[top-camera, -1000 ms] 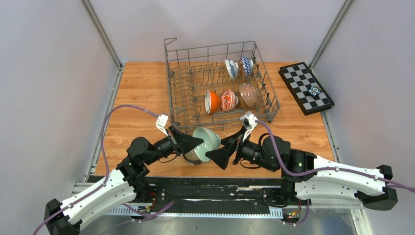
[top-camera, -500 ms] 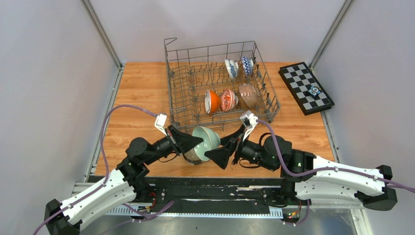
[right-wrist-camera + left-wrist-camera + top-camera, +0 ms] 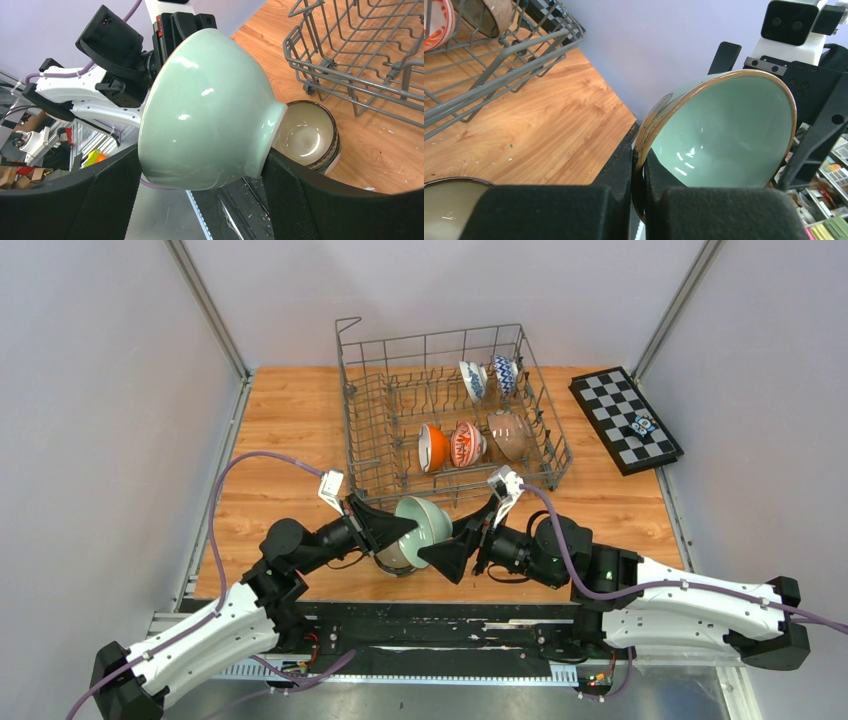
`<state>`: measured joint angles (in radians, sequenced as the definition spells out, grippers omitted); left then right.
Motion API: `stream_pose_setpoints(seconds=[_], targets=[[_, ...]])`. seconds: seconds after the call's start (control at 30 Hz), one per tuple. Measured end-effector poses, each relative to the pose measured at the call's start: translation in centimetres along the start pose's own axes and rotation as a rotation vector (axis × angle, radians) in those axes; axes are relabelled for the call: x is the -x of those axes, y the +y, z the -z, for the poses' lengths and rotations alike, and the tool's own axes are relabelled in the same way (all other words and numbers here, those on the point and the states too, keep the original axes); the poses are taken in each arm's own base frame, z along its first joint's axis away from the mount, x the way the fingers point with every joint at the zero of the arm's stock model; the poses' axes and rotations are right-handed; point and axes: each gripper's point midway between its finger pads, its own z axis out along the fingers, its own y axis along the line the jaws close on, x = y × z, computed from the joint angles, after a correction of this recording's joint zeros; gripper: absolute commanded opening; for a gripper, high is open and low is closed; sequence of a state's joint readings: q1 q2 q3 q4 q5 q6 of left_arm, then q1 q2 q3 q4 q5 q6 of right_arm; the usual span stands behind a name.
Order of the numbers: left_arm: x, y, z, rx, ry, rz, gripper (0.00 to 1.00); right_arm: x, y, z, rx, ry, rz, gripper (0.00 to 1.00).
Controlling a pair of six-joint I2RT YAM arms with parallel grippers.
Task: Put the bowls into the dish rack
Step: Pick up the bowl from the center of the board.
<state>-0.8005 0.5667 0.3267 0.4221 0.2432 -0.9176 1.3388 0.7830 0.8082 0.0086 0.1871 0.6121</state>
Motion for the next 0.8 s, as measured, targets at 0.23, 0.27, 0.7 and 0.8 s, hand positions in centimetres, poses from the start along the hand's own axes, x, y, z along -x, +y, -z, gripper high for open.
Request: stream_pose_setpoints(seconds=[0.23, 0.27, 0.7, 0.8], targets=[[0.11, 0.03, -0.20, -0.002, -0.004, 0.004, 0.00, 0.16, -0.42, -0.10, -0.015, -0.007, 0.012, 0.02], [0.11, 0.07, -0.21, -0.001, -0.004, 0.005, 0.00, 0.17, -0.44, -0.10, -0.016, -0.007, 0.012, 0.02], [0.08, 0.49, -0.23, 0.022, -0.003, 0.015, 0.38, -0.27, -0.84, -0.39, -0.030, 0.006, 0.036, 0.02], [0.11, 0.68, -0.24, 0.034, -0.004, 0.019, 0.47, -0.47, -1.01, -0.39, -0.037, 0.016, 0.045, 0.02]])
